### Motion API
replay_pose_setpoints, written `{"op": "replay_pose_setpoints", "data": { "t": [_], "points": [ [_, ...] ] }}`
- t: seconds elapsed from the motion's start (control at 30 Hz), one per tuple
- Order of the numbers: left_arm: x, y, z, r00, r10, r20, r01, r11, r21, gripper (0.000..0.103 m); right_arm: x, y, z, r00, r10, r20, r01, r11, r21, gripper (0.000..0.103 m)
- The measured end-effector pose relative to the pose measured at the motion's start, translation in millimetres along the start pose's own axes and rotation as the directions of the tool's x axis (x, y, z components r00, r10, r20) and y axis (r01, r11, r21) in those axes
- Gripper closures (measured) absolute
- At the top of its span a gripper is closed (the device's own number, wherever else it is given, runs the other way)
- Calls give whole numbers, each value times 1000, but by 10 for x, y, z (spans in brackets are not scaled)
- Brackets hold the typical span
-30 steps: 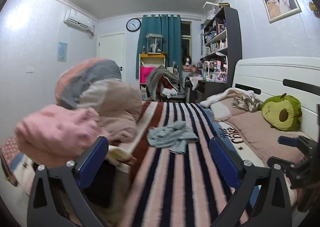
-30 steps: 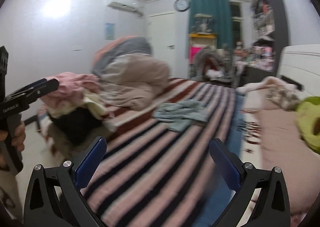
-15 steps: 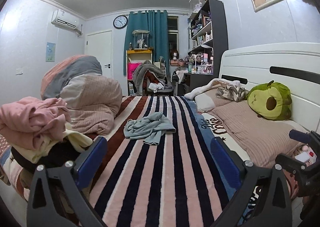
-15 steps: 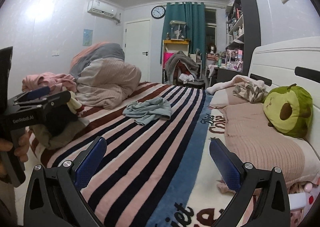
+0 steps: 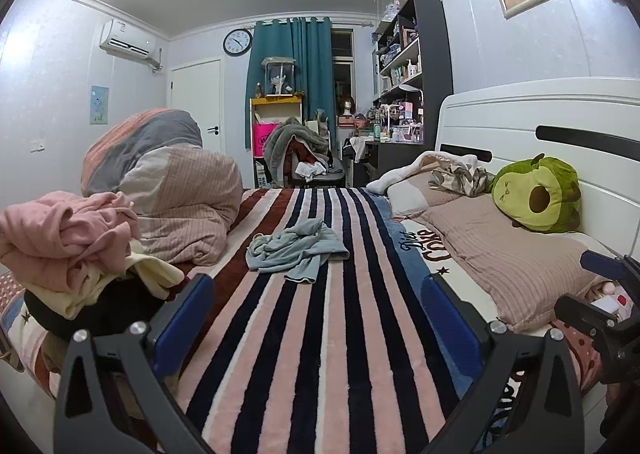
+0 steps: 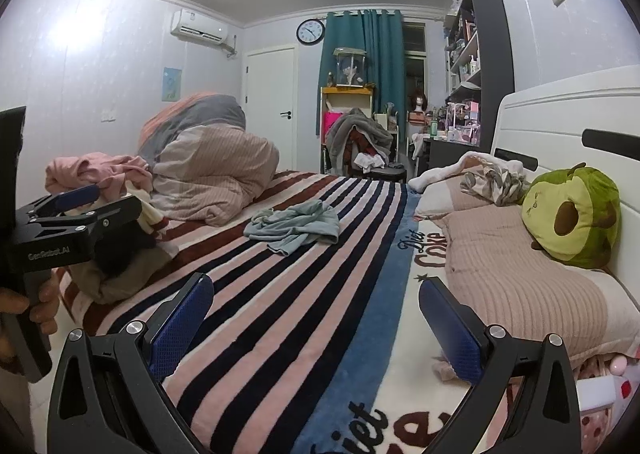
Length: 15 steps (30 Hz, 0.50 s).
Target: Fold small clothes
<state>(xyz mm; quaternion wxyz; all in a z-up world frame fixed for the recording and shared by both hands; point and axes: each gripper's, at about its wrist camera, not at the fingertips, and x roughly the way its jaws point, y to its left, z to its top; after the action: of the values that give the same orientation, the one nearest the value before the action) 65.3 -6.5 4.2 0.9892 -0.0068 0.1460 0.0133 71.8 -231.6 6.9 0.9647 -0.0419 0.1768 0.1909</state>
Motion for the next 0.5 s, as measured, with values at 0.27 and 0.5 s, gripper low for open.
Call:
{"op": "replay_pose_setpoints", "data": {
  "t": [0.27, 0.5],
  "points": [
    [-9, 4, -17, 1000, -8, -5, 8, 1000, -4, 1, -64, -59, -4, 1000, -26, 10, 26, 1000, -5, 1],
    [-2, -5, -25, 1000, -20, -9, 20, 1000, -6, 1, -93, -66, -6, 999, -32, 14, 32, 999, -3, 1]
  ]
}}
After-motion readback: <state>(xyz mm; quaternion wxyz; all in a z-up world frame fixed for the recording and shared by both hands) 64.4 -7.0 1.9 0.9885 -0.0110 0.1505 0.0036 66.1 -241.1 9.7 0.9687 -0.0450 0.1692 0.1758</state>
